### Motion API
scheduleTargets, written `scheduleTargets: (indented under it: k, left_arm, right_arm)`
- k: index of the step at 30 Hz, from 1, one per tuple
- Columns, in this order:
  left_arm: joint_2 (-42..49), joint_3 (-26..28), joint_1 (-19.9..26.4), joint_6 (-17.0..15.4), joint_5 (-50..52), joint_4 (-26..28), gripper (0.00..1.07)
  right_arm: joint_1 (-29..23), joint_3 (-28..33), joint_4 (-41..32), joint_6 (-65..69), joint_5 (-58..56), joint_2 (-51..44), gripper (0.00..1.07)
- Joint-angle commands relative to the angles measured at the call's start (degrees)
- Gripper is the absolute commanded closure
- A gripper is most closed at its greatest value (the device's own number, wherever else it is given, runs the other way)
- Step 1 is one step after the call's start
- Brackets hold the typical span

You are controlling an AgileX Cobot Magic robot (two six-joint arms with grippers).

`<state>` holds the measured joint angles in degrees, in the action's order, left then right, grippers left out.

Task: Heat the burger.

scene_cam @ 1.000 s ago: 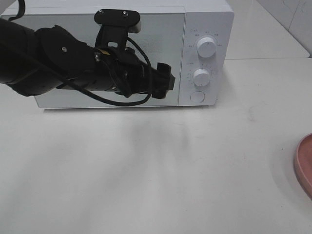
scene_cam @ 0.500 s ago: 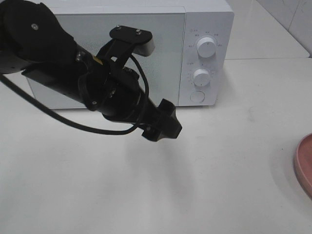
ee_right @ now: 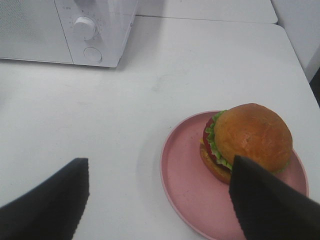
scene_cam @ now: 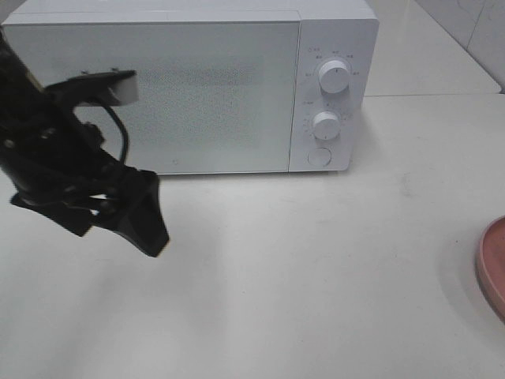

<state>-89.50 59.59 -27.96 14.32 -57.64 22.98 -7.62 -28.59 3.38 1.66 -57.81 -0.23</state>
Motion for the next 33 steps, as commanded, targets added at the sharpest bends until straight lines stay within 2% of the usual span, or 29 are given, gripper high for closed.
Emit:
scheduleTargets:
  k: [1,3,4,5,6,7,8,9,11,12,13,18,19,21,22,23,24,33]
  left_arm:
    - [2.8,-0.1,4.5,-1.4,-3.7,-0.7,0.07]
    - [6.6,-0.1,10.4,-2.5,-6.0,-2.5,0.07]
    - [6.6,-0.1,10.4,-2.5,-6.0,-2.5,0.07]
    - [9.2,-0.1,14.2,-3.2,-6.9,-4.3,0.07]
    - [9.2,-0.1,14.2,-3.2,-6.9,-4.3,0.07]
    - [10.7,-0.1,16.3,-3.5,-7.4,-5.1,0.07]
    - [13.3,-0.1,20.5,-4.0,-8.5,-6.6,0.07]
    - [13.3,-0.1,20.5,-4.0,-8.5,-6.6,0.07]
    - [17.7,-0.1,25.4,-4.3,-9.3,-8.1,0.07]
    - [17.7,-0.1,25.4,-4.3,-9.3,-8.1,0.07]
    - [20.3,-0.3,27.6,-4.4,-9.1,-8.4,0.07]
    - [26.0,-3.2,28.6,-4.2,-7.5,-8.7,0.07]
    - [29.2,-6.0,28.6,-4.2,-6.5,-8.8,0.07]
    - [30.8,-7.3,28.6,-4.2,-6.0,-8.8,0.07]
    - [33.7,-10.5,28.6,-4.2,-5.0,-9.0,0.07]
    - [33.7,-10.5,28.6,-4.2,-5.0,-9.0,0.07]
    - [36.8,-13.6,28.6,-4.2,-4.4,-9.5,0.07]
    - [49.3,-22.7,28.6,-3.9,-1.7,-10.0,0.07]
  right_arm:
    - [0.2,0.1,0.0,0.1,0.7,-1.6,0.32]
    - [0.2,0.1,0.0,0.1,0.7,-1.6,0.32]
    - [0.2,0.1,0.0,0.1,0.7,-1.6,0.32]
    - [0.2,0.1,0.0,0.1,0.7,-1.6,0.32]
    - [0.2,0.1,0.0,0.1,0.7,-1.6,0.32]
    - [0.2,0.1,0.0,0.1,0.7,-1.6,0.32]
    - [0.2,0.1,0.0,0.1,0.7,-1.6,0.32]
    - [0.2,0.1,0.0,0.1,0.7,-1.6,0.32]
    - [0.2,0.1,0.0,0.1,0.7,-1.6,0.32]
    - [0.2,0.1,0.0,0.1,0.7,-1.6,0.32]
    - [0.2,0.1,0.0,0.1,0.7,-1.6,0.32]
    - [0.2,0.1,0.0,0.1,0.7,-1.6,0.32]
    - [0.2,0.1,0.0,0.1,0.7,-1.6,0.32]
    - [0.2,0.1,0.0,0.1,0.7,-1.6,0.32]
    - [0.2,0.1,0.0,0.1,0.7,-1.6,0.32]
    - [0.2,0.1,0.0,0.1,0.7,-1.6,0.32]
    - [0.2,0.1,0.0,0.1,0.7,-1.6,0.32]
    - [0.2,0.1,0.0,0.1,0.7,-1.6,0.32]
